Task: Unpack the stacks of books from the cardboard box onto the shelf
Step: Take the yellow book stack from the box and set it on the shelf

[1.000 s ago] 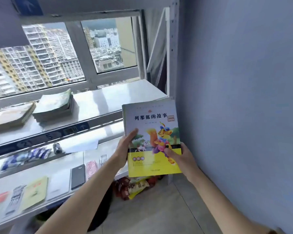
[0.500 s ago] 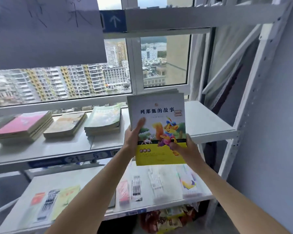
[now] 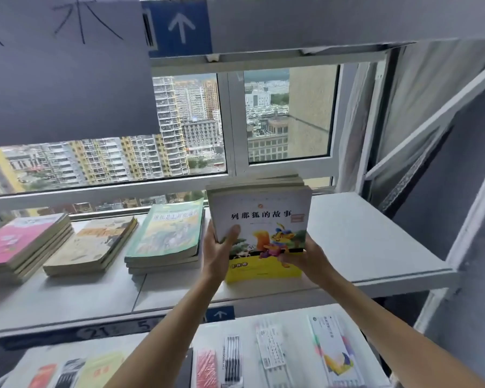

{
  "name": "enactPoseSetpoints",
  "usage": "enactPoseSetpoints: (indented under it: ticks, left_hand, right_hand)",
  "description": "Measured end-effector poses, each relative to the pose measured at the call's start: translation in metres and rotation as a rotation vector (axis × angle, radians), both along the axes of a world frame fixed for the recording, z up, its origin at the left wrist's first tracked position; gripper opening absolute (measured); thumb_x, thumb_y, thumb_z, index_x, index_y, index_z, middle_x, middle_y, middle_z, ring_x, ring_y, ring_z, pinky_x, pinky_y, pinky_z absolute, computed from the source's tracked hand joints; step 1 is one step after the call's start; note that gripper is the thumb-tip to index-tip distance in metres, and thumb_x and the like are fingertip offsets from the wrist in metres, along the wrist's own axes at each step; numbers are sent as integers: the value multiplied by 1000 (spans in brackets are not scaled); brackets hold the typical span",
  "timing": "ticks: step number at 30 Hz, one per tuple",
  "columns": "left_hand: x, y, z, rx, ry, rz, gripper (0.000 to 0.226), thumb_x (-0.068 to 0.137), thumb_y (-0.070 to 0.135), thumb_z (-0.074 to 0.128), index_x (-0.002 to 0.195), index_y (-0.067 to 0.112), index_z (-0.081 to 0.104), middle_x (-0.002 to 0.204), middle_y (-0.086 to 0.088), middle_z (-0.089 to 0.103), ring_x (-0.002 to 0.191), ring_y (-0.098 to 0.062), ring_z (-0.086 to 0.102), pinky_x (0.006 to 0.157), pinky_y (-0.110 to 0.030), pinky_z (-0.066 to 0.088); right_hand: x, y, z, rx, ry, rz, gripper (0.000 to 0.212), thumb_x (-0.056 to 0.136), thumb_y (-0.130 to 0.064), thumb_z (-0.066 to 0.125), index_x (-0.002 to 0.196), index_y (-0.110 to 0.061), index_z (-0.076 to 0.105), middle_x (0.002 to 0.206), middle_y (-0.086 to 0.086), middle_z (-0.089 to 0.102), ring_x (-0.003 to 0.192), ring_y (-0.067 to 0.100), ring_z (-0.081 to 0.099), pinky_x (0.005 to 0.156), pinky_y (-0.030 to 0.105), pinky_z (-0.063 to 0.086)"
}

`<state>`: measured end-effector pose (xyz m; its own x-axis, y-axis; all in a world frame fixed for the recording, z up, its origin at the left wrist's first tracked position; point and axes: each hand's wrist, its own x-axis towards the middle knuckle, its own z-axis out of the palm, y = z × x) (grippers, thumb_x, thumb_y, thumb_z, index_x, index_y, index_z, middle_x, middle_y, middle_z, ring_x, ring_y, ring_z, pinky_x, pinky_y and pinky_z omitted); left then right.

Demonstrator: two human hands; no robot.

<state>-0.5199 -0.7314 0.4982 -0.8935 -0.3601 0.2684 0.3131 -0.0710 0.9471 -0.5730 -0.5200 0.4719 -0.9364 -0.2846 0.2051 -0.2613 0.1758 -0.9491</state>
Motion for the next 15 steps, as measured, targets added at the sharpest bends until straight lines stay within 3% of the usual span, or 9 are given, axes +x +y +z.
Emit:
enactPoseSetpoints:
  ticks: [2, 5, 7, 10, 12, 15]
  left_hand:
    - [-8, -6, -7, 2, 7, -54, 90, 49, 68, 82, 127, 39, 47, 126, -32, 55, 112, -55, 55, 96, -68, 42]
    - [-15, -19, 0, 54, -95, -143, 146, 30, 72, 84, 150, 20, 21, 145, -41, 31, 131, -60, 33, 109, -68, 26]
    - [-18, -23, 4, 56, -107, -178, 161, 22, 76, 82, 152, 14, 13, 145, -43, 28, 133, -61, 28, 111, -66, 24]
    - [-24, -21, 7, 43, -27, -184, 149, 26, 74, 83, 148, 10, 25, 136, -27, 50, 115, -55, 49, 93, -54, 50]
    - [-25, -20, 5, 37, 35, -184, 127, 35, 71, 84, 138, 12, 36, 117, -13, 61, 101, -44, 56, 78, -40, 59]
    - [-26, -20, 0, 23, 67, -172, 107, 45, 66, 85, 130, 16, 44, 101, 4, 69, 93, -25, 66, 71, -26, 59]
  right_hand:
    - [-5, -2, 4, -34, -32, 68, 41, 63, -3, 84, 97, -10, 62, 88, 5, 72, 76, 13, 68, 59, 17, 52]
    - [-5, -10, 9, -119, -66, 171, 30, 69, 7, 78, 79, -21, 72, 68, -10, 74, 61, 2, 70, 53, 17, 54]
    - [-8, -15, 8, -174, -69, 174, 30, 74, 9, 74, 70, -21, 74, 60, -7, 71, 54, 4, 66, 52, 16, 53]
    - [-14, -22, 5, -258, -58, 167, 13, 75, 6, 75, 74, -6, 71, 63, 19, 67, 57, 21, 61, 51, 23, 49]
    - [-22, -27, -1, -319, -80, 167, 27, 76, 4, 75, 96, 8, 57, 80, 35, 67, 62, 27, 65, 50, 25, 47]
    - [-29, -27, -9, -293, -71, 177, 51, 76, -2, 78, 115, 12, 48, 86, 15, 76, 65, 13, 69, 54, 21, 51]
